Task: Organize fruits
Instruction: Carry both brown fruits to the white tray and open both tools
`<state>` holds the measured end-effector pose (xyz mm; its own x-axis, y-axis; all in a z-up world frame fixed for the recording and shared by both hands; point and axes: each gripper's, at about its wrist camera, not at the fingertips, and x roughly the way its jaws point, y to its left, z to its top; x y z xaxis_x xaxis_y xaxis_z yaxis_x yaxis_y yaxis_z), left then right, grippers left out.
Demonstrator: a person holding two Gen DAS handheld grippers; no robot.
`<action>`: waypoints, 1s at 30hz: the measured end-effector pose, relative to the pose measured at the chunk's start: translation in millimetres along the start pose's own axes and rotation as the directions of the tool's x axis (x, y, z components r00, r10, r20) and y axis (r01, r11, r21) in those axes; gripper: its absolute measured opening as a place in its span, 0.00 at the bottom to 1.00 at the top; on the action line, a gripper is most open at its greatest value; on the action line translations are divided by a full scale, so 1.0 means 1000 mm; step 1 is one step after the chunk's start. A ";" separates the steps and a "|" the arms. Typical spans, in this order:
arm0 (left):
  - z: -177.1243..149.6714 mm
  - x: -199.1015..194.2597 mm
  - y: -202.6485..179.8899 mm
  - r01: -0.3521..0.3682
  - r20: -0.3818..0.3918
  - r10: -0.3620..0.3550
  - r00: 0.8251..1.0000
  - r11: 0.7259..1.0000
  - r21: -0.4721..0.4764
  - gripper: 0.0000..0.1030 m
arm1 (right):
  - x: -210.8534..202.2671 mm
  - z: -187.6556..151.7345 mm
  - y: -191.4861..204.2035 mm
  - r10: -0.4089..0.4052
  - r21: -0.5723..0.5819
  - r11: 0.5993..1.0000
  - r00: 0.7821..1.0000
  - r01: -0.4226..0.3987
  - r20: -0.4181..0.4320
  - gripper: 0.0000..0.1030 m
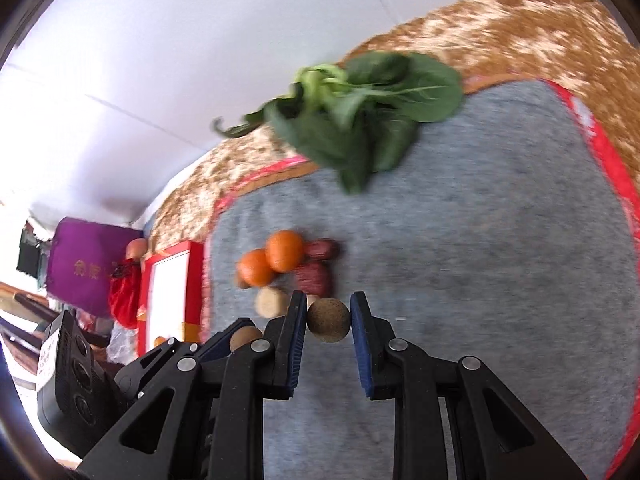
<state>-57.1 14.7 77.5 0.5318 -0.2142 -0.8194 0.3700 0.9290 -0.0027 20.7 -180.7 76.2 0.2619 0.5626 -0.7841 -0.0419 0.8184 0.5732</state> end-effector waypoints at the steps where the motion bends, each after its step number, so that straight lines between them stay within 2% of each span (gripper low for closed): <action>1: -0.002 -0.005 0.011 -0.015 0.001 0.015 1.000 1.000 -0.022 0.20 | 0.003 -0.001 0.008 0.009 -0.012 1.000 1.000 -0.009 -0.002 0.22; 9: -0.026 -0.032 0.100 -0.153 -0.034 0.150 0.988 0.968 -0.198 0.20 | 0.045 -0.020 0.086 0.093 -0.143 0.985 0.995 -0.098 -0.041 0.22; 12: -0.039 -0.036 0.122 -0.186 -0.057 0.177 0.983 0.953 -0.239 0.20 | 0.061 -0.029 0.119 0.141 -0.199 0.968 0.988 -0.151 -0.064 0.22; 17: -0.063 -0.039 0.158 -0.234 -0.107 0.212 0.971 0.927 -0.294 0.20 | 0.092 -0.043 0.165 0.173 -0.264 0.945 0.979 -0.196 -0.107 0.22; 24: -0.077 -0.043 0.178 -0.300 -0.155 0.264 0.952 0.903 -0.307 0.20 | 0.126 -0.066 0.189 0.192 -0.312 0.919 0.966 -0.239 -0.176 0.22; 30: -0.082 -0.038 0.186 -0.334 -0.197 0.282 0.939 0.885 -0.324 0.20 | 0.148 -0.077 0.193 0.155 -0.327 0.919 0.964 -0.220 -0.215 0.24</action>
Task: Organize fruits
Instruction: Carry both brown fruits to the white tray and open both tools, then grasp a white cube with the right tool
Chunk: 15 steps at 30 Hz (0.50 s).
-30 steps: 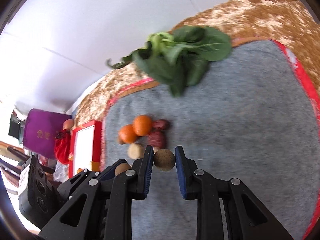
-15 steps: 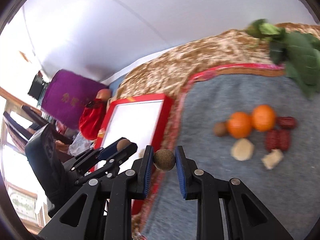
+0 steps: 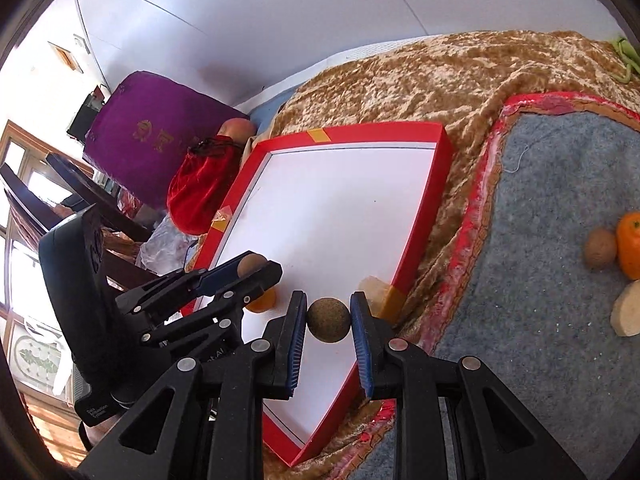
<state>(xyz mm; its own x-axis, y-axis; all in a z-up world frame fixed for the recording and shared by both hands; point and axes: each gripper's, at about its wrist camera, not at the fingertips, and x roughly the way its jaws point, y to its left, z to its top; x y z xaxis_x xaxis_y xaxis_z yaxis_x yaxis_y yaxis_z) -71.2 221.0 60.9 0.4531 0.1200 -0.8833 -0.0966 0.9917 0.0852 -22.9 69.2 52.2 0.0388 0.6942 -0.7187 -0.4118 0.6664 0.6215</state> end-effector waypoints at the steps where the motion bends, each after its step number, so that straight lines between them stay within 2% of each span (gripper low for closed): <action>1: 0.000 0.000 0.001 -0.012 0.000 0.012 1.000 1.000 -0.006 0.20 | 0.001 -0.001 0.000 -0.002 0.000 1.000 1.000 0.002 -0.006 0.25; 5: 0.003 -0.002 0.003 -0.060 0.009 0.060 0.998 0.998 -0.017 0.24 | -0.002 -0.001 -0.001 0.026 0.022 0.999 1.000 -0.026 -0.012 0.25; 7: 0.005 -0.004 0.004 -0.067 0.019 0.067 0.998 0.997 -0.026 0.33 | -0.008 0.000 0.000 0.027 0.024 0.999 1.000 -0.027 -0.001 0.25; 8: 0.006 -0.006 0.003 -0.069 0.026 0.070 0.997 0.997 -0.029 0.34 | -0.012 0.001 0.000 0.030 0.024 0.999 1.000 -0.030 0.005 0.25; 11: 0.012 -0.012 -0.004 -0.051 0.055 0.052 0.997 0.998 -0.028 0.35 | -0.025 0.002 -0.001 0.036 0.022 0.999 0.999 -0.036 0.028 0.25; 13: 0.016 -0.016 -0.015 -0.033 0.074 0.034 0.997 0.999 -0.013 0.42 | -0.036 0.003 -0.005 0.036 0.028 0.999 0.998 -0.037 0.047 0.25; 15: 0.020 -0.018 -0.030 -0.018 0.093 0.016 0.996 1.000 0.021 0.44 | -0.048 0.004 -0.013 0.027 0.042 0.999 0.998 -0.030 0.064 0.26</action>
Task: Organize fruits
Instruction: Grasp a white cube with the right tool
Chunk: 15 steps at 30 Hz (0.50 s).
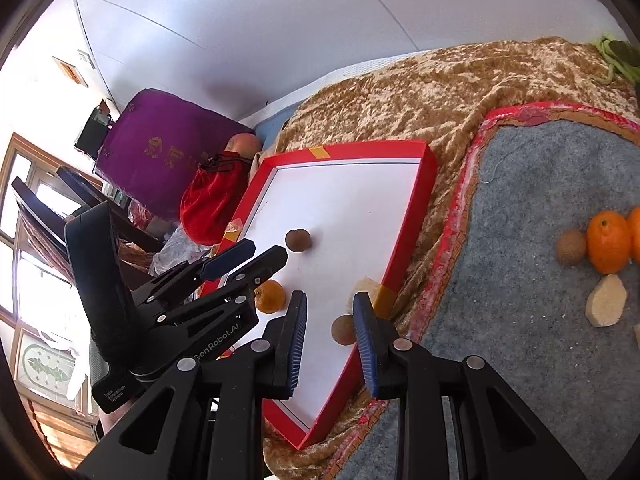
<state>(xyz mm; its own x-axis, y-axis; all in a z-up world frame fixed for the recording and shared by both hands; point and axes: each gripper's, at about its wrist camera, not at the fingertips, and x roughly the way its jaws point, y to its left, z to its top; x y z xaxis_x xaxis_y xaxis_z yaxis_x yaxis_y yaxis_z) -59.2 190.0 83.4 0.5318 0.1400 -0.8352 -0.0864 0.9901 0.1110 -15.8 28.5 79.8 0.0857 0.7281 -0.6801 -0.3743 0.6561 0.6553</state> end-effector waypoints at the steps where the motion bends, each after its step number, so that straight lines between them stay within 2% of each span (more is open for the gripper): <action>1: 0.002 -0.001 -0.009 0.010 0.007 -0.010 1.000 1.000 0.022 0.44 | -0.006 0.001 -0.005 -0.009 0.008 1.000 1.000 0.009 0.009 0.26; 3: 0.005 -0.002 -0.027 0.027 0.012 -0.028 1.000 0.998 0.063 0.44 | -0.023 0.003 -0.019 -0.023 0.037 0.999 0.999 0.021 0.031 0.26; 7: 0.006 -0.002 -0.063 0.056 0.010 -0.058 0.998 0.988 0.147 0.53 | -0.056 0.004 -0.046 -0.058 0.082 0.995 0.995 0.052 0.079 0.26; 15: 0.006 -0.003 -0.117 0.103 0.014 -0.110 0.994 0.964 0.245 0.54 | -0.108 -0.003 -0.102 -0.142 0.201 0.972 0.984 0.119 0.109 0.28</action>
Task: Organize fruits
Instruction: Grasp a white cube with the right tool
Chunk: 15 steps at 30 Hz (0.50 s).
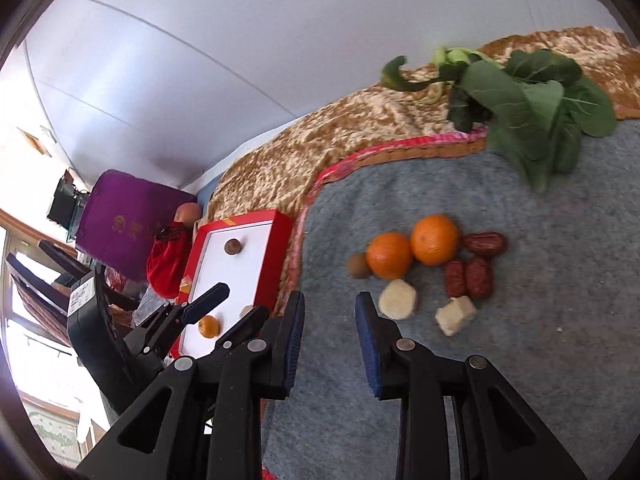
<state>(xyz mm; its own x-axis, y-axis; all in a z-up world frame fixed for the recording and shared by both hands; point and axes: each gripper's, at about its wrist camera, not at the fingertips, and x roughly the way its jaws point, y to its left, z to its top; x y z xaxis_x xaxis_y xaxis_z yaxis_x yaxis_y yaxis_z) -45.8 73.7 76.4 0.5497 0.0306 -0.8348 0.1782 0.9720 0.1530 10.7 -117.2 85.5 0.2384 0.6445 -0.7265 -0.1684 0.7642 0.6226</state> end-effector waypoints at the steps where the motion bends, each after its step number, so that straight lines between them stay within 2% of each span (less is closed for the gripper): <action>1: 0.002 0.002 -0.006 0.010 -0.001 -0.010 1.000 1.000 0.009 0.55 | -0.002 0.000 -0.004 -0.010 0.009 1.000 1.000 0.010 -0.001 0.28; 7: 0.012 0.015 -0.040 0.081 -0.029 -0.080 0.996 0.996 0.044 0.56 | -0.003 -0.003 -0.029 -0.110 0.039 0.993 0.993 0.112 -0.037 0.28; 12: 0.011 0.018 -0.046 0.070 -0.036 -0.067 0.997 0.995 0.069 0.56 | 0.007 -0.005 -0.047 -0.167 0.088 0.981 0.981 0.175 -0.097 0.28; 15: 0.007 0.020 -0.040 0.069 -0.049 -0.066 0.997 0.996 0.059 0.56 | 0.014 -0.004 -0.050 -0.170 0.104 0.978 0.979 0.182 -0.113 0.28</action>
<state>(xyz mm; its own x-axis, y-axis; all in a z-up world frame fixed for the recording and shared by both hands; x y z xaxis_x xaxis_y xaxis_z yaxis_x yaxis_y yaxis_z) -36.2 33.2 57.6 0.4959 -0.0223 -0.8681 0.2631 0.9565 0.1257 19.0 -146.2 43.0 0.1542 0.5035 -0.8501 -0.0218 0.8619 0.5066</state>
